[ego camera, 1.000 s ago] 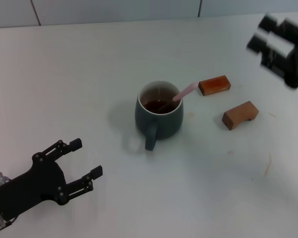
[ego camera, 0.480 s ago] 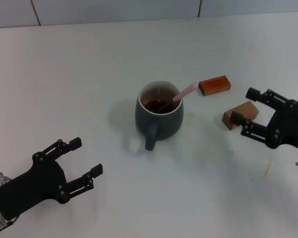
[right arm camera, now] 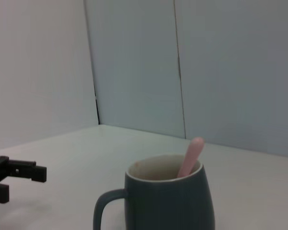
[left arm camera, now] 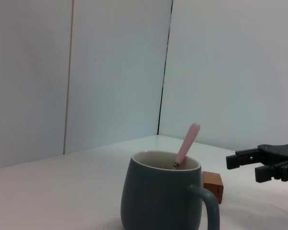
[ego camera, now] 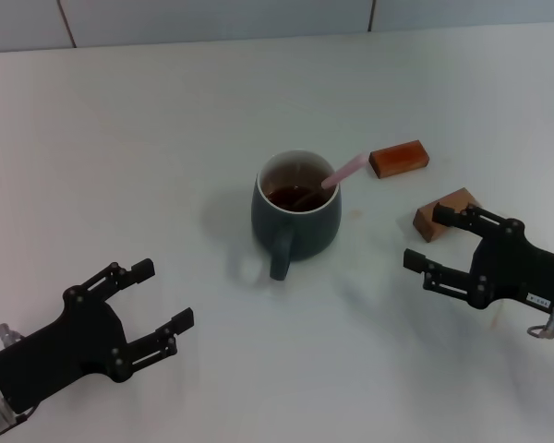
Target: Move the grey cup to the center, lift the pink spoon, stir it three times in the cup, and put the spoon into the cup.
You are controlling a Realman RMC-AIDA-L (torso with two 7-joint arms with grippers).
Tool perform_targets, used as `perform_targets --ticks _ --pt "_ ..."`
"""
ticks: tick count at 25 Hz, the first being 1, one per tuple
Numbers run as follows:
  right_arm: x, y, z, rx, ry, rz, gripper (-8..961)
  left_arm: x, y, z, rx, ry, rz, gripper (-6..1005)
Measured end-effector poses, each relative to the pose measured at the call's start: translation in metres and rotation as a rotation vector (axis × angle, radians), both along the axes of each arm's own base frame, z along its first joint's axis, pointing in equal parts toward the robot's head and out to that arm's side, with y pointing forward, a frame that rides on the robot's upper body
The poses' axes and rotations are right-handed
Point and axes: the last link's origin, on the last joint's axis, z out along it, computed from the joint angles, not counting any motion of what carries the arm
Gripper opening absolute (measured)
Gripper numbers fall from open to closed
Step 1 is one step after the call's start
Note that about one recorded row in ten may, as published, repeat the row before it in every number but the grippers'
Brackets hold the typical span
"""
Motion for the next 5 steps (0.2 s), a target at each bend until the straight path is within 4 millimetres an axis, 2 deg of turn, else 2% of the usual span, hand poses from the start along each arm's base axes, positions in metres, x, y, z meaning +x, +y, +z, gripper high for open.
perform_targets --ticks 5 --pt "0.0009 0.0004 -0.0056 -0.004 -0.025 0.0 773 -0.0001 0.0001 -0.0001 0.003 0.0 0.002 821"
